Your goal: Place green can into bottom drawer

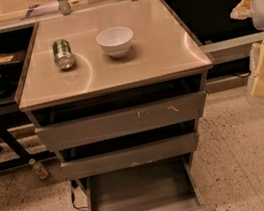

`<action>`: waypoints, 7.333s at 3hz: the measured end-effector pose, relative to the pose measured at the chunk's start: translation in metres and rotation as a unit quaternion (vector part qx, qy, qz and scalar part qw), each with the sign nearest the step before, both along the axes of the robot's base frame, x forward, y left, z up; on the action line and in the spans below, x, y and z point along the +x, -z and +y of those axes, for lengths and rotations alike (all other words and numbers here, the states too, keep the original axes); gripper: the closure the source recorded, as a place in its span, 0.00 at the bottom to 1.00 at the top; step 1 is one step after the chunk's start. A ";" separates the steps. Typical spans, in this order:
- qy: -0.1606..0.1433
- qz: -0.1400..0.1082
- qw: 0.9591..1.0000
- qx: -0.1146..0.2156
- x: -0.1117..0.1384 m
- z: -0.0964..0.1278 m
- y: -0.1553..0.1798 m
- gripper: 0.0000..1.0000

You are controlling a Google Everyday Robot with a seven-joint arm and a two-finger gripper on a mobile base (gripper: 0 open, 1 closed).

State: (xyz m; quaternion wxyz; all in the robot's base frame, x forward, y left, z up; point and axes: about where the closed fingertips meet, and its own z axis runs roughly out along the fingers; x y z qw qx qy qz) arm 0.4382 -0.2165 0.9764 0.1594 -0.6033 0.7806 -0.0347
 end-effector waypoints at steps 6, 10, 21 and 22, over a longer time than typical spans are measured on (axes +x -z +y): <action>0.038 -0.004 0.999 0.034 0.111 0.099 -0.002 0.00; -0.001 -0.023 0.995 0.096 0.143 0.177 -0.004 0.00; -0.090 0.052 0.962 0.253 0.295 0.366 0.039 0.00; -0.078 0.048 0.960 0.265 0.311 0.369 0.039 0.00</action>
Offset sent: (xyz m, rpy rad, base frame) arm 0.0427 0.0721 -0.0093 0.0791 0.0162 0.1220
